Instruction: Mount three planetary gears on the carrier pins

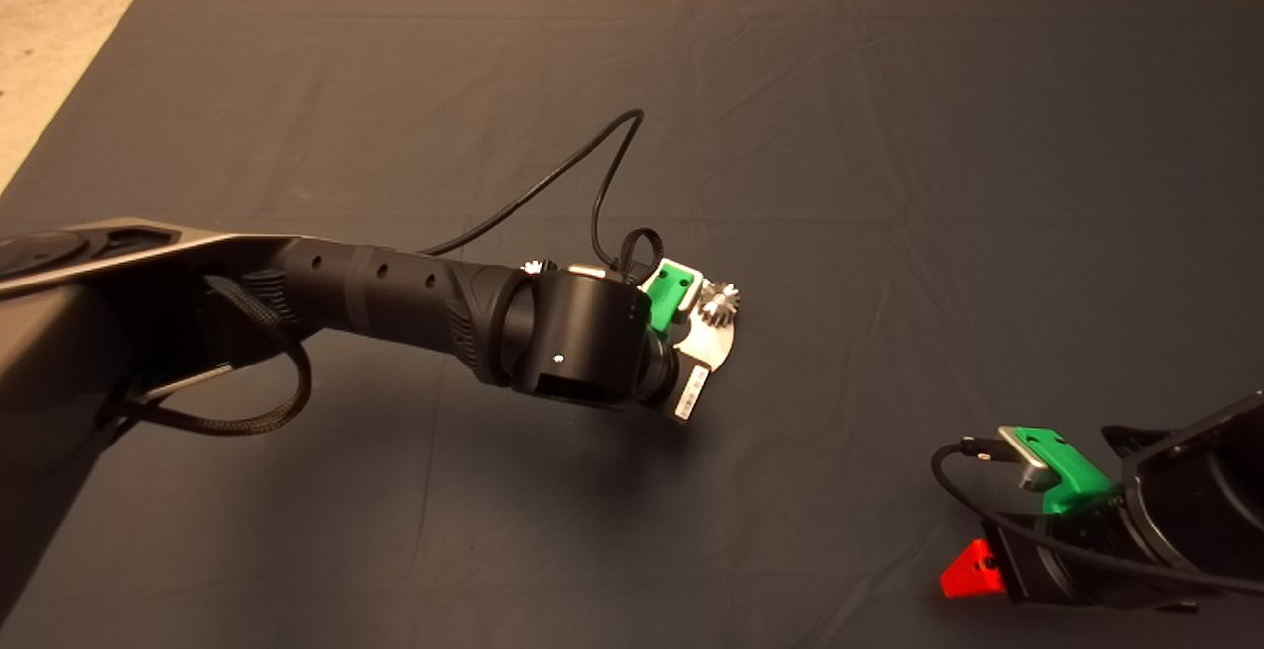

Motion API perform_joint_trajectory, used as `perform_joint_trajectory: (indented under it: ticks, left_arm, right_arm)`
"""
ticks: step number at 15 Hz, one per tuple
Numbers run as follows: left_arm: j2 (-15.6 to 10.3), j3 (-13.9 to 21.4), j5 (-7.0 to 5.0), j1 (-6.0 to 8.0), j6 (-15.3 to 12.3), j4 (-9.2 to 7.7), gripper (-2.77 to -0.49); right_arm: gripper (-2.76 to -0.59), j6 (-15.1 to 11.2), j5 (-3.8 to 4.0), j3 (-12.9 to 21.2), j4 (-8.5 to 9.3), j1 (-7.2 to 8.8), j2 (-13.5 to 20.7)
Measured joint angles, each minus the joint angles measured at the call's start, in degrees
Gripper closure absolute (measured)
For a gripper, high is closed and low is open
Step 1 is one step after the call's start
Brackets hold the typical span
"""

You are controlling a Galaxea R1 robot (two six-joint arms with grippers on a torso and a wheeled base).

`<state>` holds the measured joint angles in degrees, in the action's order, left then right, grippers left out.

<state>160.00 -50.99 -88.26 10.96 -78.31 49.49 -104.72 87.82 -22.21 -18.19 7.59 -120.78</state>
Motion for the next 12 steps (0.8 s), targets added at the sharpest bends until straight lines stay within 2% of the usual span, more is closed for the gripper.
perform_joint_trajectory:
  ticks: [2,4,9,11,12]
  left_arm:
    - [0.01,0.00,0.20,0.00,0.00,0.01,-0.84]
    - [0.00,0.00,0.45,0.01,0.01,0.56,-1.05]
    - [-0.07,0.01,0.66,0.01,0.01,0.72,-1.18]
    - [-1.20,1.30,0.85,0.01,0.02,0.72,-1.18]
    - [-2.47,2.63,0.85,0.06,0.04,0.72,-1.26]
  right_arm:
    - [-2.20,0.00,0.00,-0.01,0.00,0.00,0.00]
    - [-2.20,0.00,0.00,0.00,0.00,0.00,0.00]
    - [-2.20,0.00,0.00,0.00,0.00,0.00,0.00]
    - [-2.20,0.00,0.02,-0.01,0.00,-0.02,0.02]
    - [-2.20,0.01,0.00,0.00,0.00,-0.07,0.00]
